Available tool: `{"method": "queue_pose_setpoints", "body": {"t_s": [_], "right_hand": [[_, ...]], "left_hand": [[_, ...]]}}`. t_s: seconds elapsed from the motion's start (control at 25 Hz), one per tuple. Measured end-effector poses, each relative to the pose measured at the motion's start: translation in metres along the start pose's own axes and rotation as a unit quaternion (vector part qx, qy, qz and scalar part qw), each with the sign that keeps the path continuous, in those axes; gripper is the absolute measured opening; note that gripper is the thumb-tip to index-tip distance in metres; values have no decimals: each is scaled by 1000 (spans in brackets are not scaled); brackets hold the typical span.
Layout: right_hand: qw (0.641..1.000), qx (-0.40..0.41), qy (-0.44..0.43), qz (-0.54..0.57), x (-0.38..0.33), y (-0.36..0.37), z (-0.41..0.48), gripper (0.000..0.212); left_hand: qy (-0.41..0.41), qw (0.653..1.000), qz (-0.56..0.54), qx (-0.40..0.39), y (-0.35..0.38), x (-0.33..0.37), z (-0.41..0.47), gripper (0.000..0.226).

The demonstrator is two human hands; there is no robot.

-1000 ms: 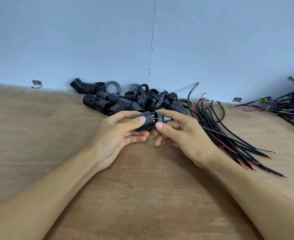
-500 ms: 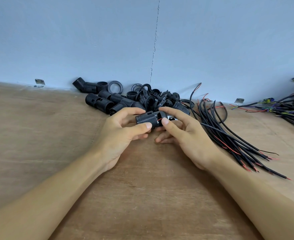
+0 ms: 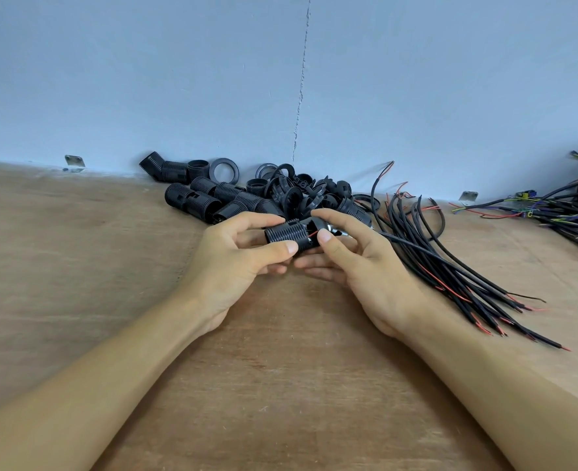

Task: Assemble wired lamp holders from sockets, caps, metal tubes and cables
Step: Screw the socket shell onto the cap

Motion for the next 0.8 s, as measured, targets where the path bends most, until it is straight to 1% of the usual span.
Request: {"method": "queue_pose_setpoints", "body": {"t_s": [0.08, 0.16, 0.28, 0.36, 0.56, 0.68, 0.8], "right_hand": [[1000, 2, 15, 16, 1, -1, 0, 30], [999, 2, 20, 25, 2, 0, 1, 27], [999, 3, 5, 34, 3, 3, 1, 17], [999, 2, -2, 39, 3, 2, 1, 17], [1000, -5, 1, -3, 3, 1, 0, 23], [1000, 1, -12, -1, 2, 1, 0, 22], [1000, 10, -22, 2, 1, 0, 0, 22]], "left_hand": [[12, 999, 28, 10, 0, 0, -1, 41], [51, 993, 104, 32, 1, 3, -4, 40], [132, 964, 227, 46, 10, 12, -12, 43], [155, 953, 256, 39, 14, 14, -15, 43], [112, 959, 258, 41, 12, 13, -15, 28], [97, 959, 262, 39, 13, 15, -15, 39], [80, 968, 233, 48, 11, 14, -15, 39]]}}
Point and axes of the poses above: each hand's wrist, its own z-axis towards the middle knuckle, its own y-axis out of the palm, x = y × z, the point moved 6 cm from there along z, towards the middle knuckle, and after that the axes turned 12 degrees about z, right-handed, at the moved point
